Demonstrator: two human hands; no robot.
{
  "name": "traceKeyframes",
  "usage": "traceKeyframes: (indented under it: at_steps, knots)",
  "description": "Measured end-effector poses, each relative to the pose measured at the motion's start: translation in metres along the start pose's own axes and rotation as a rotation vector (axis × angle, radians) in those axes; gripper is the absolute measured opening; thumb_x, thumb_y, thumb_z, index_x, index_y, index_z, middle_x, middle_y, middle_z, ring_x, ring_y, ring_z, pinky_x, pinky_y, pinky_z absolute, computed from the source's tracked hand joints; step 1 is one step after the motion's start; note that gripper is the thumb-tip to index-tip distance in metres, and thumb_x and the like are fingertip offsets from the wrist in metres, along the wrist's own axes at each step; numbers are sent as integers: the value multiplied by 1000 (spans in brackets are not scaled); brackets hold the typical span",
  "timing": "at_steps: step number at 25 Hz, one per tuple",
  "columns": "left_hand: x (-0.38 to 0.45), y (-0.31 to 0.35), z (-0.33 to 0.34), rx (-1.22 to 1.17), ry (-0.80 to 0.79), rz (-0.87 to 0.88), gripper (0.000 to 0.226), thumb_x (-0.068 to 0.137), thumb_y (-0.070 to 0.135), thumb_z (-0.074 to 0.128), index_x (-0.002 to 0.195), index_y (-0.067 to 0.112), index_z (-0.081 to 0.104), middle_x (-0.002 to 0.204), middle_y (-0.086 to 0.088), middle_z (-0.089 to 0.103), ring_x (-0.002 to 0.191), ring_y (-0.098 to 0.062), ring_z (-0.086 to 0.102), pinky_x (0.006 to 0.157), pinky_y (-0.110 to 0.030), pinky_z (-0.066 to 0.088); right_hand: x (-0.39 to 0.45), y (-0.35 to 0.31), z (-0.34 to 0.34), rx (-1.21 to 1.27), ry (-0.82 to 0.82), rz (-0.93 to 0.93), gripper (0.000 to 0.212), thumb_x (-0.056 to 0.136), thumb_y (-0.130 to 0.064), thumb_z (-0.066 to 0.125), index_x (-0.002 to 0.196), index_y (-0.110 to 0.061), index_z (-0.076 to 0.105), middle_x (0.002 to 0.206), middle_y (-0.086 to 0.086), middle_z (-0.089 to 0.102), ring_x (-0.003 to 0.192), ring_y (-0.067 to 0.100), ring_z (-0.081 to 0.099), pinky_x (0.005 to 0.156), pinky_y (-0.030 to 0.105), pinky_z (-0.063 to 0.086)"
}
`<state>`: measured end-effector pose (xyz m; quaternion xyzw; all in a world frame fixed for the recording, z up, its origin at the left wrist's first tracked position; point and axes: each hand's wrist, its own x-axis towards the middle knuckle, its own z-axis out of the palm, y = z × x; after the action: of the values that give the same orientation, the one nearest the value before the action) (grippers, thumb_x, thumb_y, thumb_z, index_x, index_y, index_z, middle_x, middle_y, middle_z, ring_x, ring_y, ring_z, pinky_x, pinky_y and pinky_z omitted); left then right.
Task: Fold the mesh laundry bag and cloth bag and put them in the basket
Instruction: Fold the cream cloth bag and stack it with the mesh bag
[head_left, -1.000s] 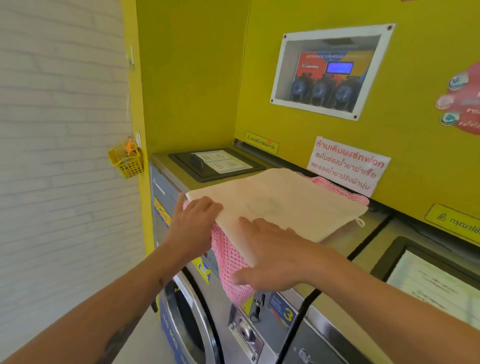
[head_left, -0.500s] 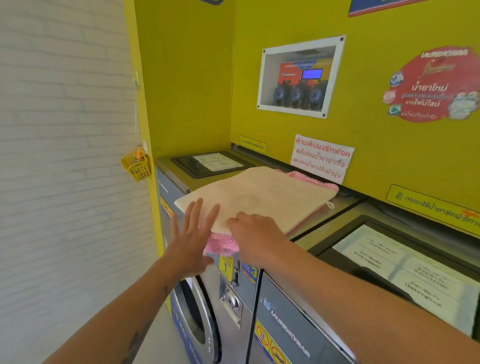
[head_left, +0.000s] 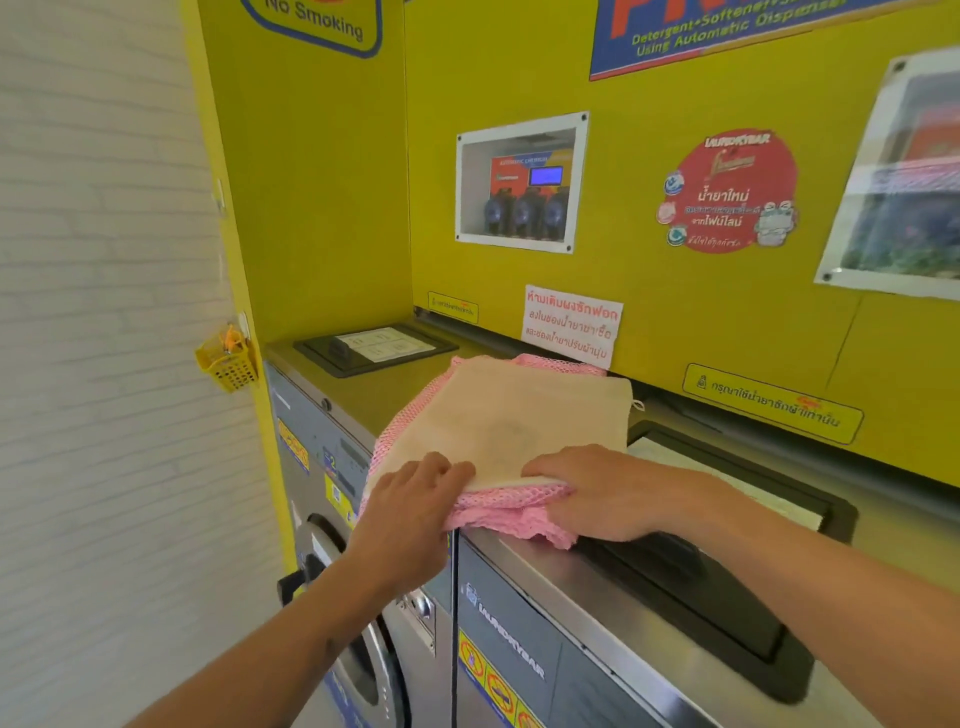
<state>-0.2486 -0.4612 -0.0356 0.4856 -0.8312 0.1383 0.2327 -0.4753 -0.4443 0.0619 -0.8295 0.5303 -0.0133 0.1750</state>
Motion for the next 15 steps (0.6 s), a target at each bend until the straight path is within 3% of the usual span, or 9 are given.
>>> traceKeyframes:
  at_steps: [2,4,8,13,15]
  knots:
    - [5,0,-10,48,19,57,58,63,7,71,115,25,52,98,-1,61,78,-27,61,62,-38,49,-1,-6,10,-27,-22,53,82,75,-58,58,147,-30,31,132,1,49,121,26,49,100,44,43]
    - [4,3,-21,102,6,90,47,61,10,70,104,24,57,88,1,60,68,-25,59,52,-36,47,1,-9,27,-131,58,45,90,79,-63,55,152,-33,14,145,1,36,130,28,39,106,45,37]
    - [-3,0,-30,84,31,52,37,62,26,64,97,23,54,88,3,53,72,-23,55,55,-36,46,3,-6,43,-138,243,-77,60,91,-55,52,142,-26,38,131,3,48,118,27,48,97,44,44]
    - [-11,5,-26,232,-7,-24,67,56,51,76,112,23,54,113,-2,57,89,-26,58,74,-42,53,2,-10,36,-290,295,-162,45,95,-39,52,135,-21,46,121,5,53,106,26,53,86,44,49]
    - [-11,9,-27,249,-101,-38,64,57,46,79,112,24,54,107,1,58,88,-24,60,77,-41,53,0,-13,32,-383,273,-148,40,94,-32,54,131,-19,49,114,6,50,100,27,53,76,40,47]
